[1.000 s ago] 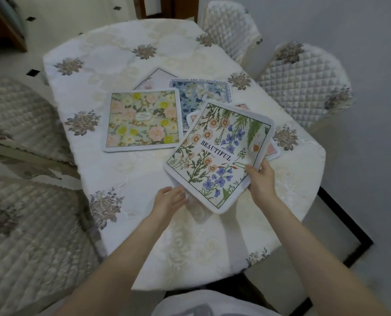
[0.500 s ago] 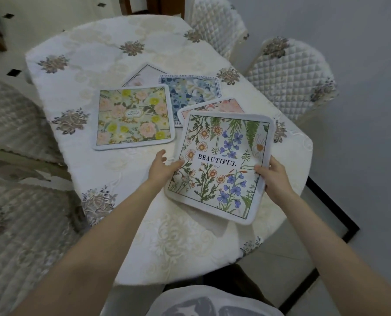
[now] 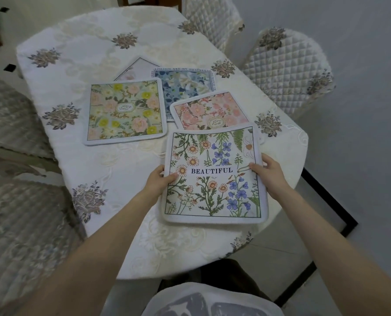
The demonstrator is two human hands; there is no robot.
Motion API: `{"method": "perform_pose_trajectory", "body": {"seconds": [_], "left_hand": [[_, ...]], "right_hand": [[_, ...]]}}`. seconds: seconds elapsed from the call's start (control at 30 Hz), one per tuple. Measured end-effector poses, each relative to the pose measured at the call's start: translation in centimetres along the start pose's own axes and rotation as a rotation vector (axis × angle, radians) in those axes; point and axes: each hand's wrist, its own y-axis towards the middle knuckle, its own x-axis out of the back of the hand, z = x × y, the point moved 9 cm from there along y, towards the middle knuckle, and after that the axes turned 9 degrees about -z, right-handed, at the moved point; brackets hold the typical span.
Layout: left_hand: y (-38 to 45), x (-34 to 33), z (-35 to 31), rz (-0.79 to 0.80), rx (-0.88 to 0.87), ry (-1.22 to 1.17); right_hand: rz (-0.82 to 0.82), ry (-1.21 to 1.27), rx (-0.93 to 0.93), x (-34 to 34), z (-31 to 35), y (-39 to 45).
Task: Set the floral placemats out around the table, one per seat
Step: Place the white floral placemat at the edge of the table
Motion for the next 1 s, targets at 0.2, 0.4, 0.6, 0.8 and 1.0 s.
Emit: {"method": "perform_pose_trajectory", "body": {"seconds": [0.2, 0.4, 0.6, 0.8, 1.0], "left_hand": [[-2.8, -2.1, 2.6, -0.093, 0.037, -0.021], [-5.7, -5.6, 6.3, -0.135, 0.173, 0.024], [-7.3, -8.2, 8.9, -0.2, 0.253, 0.044], [-7.7, -8.0, 8.7, -0.294, 0.098, 0.391], [-8.0, -7.7, 7.1, -0.377, -0.045, 0.463]], "right_hand": [[-0.033, -0.271, 0.125, 0.7, -0.2, 2.1], [-0.004, -0.514, 0.165, 3.6, -2.2, 5.3], [0.063, -0.621, 0.207, 5.5, -3.5, 7.5], [0.113, -0.625, 0.236, 4.7, -3.9, 8.6], [0.121, -0.596, 0.241, 4.0, -4.6, 9.6]]}}
